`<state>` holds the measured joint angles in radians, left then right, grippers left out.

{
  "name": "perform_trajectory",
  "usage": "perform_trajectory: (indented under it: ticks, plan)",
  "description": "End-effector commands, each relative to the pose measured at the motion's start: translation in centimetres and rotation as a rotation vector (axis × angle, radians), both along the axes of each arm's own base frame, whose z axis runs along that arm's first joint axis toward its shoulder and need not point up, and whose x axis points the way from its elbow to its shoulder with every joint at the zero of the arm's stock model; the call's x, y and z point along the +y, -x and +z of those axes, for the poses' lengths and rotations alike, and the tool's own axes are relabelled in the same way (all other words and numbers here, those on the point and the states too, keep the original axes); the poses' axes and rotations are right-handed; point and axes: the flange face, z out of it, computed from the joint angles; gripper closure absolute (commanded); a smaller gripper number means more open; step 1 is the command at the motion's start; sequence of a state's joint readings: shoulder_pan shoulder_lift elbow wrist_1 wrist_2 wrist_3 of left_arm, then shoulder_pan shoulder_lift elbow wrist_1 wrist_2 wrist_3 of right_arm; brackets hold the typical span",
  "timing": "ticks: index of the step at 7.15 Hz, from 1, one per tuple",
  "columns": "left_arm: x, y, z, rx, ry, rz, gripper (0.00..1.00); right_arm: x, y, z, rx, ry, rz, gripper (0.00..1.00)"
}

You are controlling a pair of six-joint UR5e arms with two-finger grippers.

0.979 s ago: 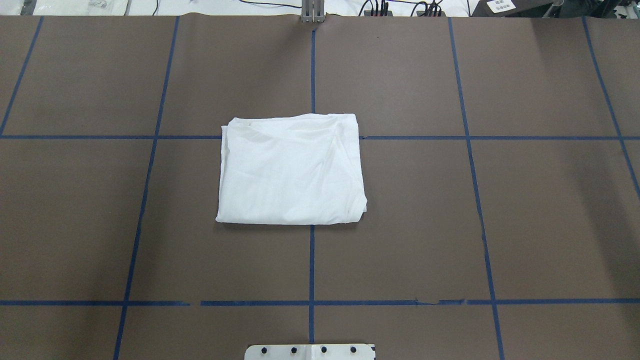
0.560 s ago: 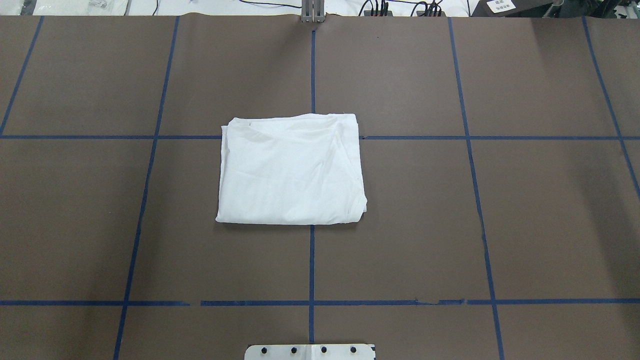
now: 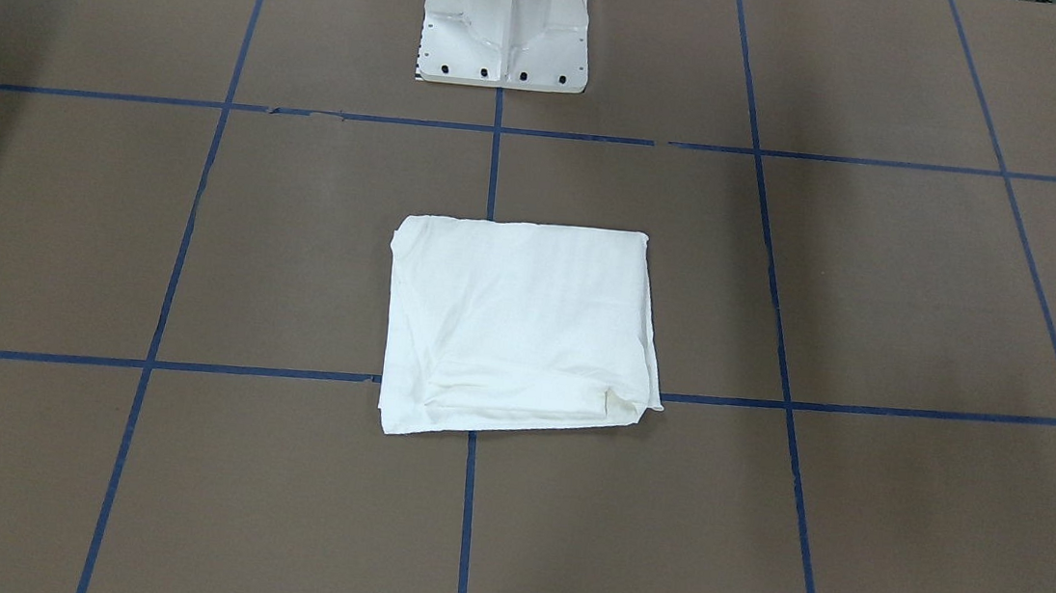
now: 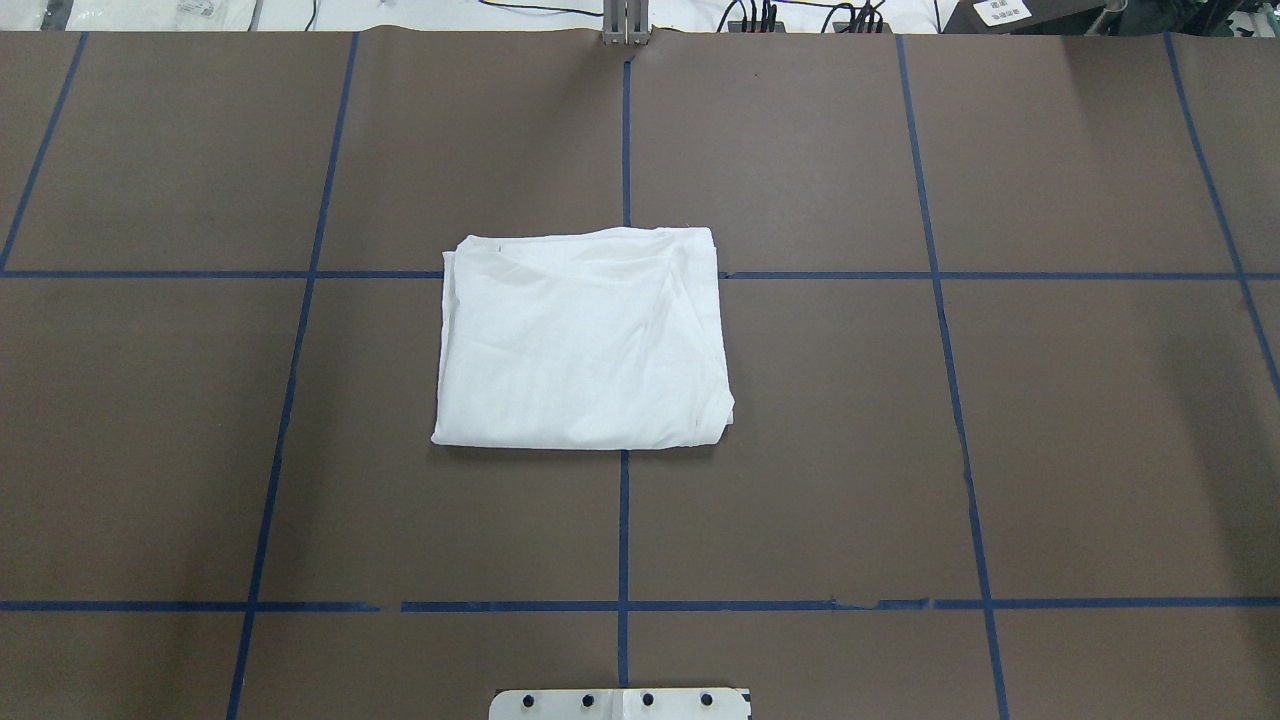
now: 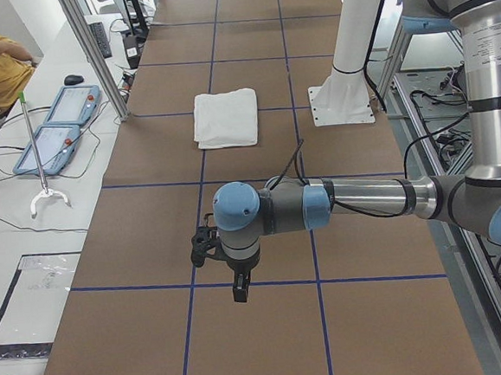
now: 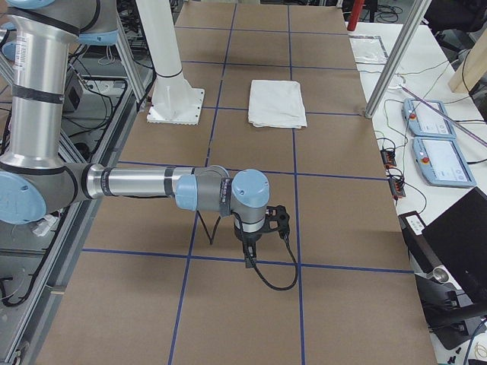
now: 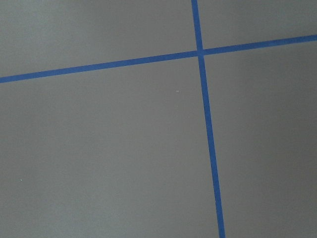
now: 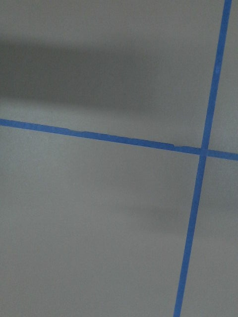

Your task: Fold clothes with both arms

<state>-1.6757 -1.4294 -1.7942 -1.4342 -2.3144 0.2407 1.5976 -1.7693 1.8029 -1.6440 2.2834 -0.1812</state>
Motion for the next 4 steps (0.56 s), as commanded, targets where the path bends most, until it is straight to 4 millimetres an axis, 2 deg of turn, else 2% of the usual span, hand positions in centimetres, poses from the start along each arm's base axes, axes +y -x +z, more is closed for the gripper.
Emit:
perform_trajectory:
  ticks: [1, 4]
  plan:
    - [-0.04, 0.05, -0.4, -0.002, -0.007, -0.002, 0.0, 0.06, -0.02, 0.05, -0.002, 0.005, 0.005, 0.0]
    - [-0.14, -0.01, -0.49, -0.001, -0.01, -0.002, 0.0, 0.34, -0.04, 0.31, 0.002, 0.01, 0.004, 0.0]
